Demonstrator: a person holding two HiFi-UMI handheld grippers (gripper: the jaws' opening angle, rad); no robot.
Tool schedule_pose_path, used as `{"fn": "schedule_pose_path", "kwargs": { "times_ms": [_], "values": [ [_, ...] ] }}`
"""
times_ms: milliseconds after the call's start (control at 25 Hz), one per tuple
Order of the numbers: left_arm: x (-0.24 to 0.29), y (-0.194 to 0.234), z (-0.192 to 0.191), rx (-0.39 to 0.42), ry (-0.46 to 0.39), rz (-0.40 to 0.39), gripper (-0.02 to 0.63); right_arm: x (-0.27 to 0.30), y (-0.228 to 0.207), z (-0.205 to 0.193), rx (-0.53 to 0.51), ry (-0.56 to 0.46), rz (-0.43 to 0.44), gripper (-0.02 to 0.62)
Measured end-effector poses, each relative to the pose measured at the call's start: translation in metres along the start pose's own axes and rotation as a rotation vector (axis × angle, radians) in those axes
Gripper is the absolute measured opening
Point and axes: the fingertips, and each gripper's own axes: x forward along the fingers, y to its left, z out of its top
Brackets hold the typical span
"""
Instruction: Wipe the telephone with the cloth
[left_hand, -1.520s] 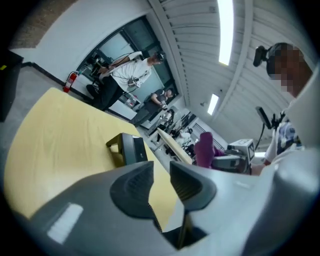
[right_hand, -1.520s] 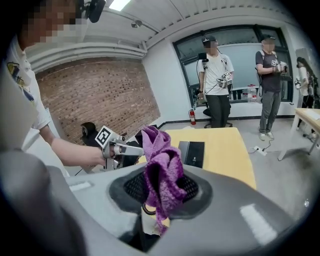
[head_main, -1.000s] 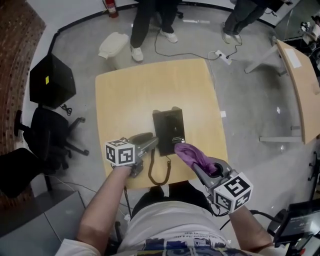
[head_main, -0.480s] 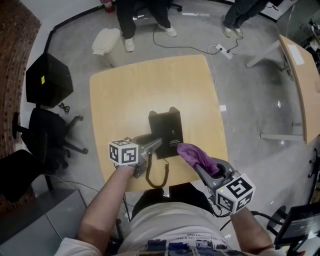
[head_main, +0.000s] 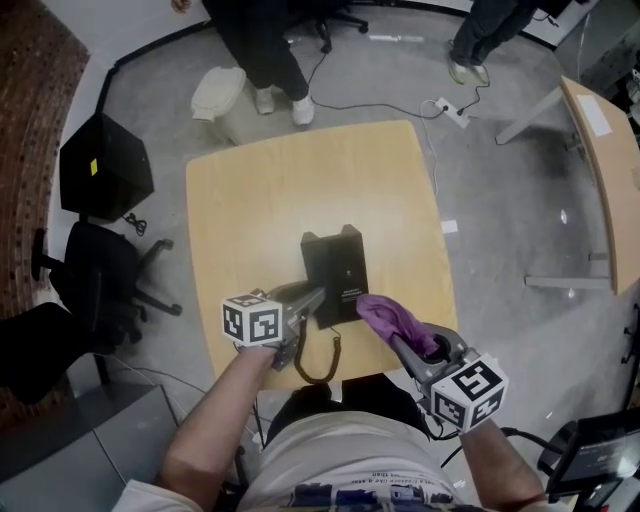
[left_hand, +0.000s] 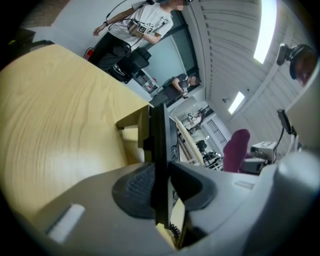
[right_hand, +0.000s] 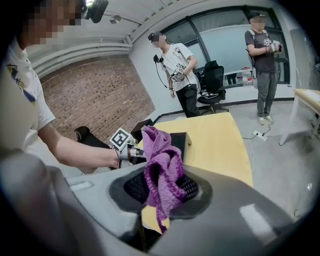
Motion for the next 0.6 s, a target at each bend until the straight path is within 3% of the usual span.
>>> {"fn": "schedule_pose_path", "kwargs": {
  "times_ms": [320, 600],
  "values": [
    [-0.009, -0.014, -0.004, 0.01, -0.03, -0.037, 0.086, -0.002, 0.0, -0.003, -0.026, -0.011, 0.007, 0.084],
    [-0.033, -0.043, 0.009, -0.018, -0.116, -0.138, 0.084, 0.01, 0.004, 0.023, -0.058, -0.063, 0.026, 0.086]
  ]
}}
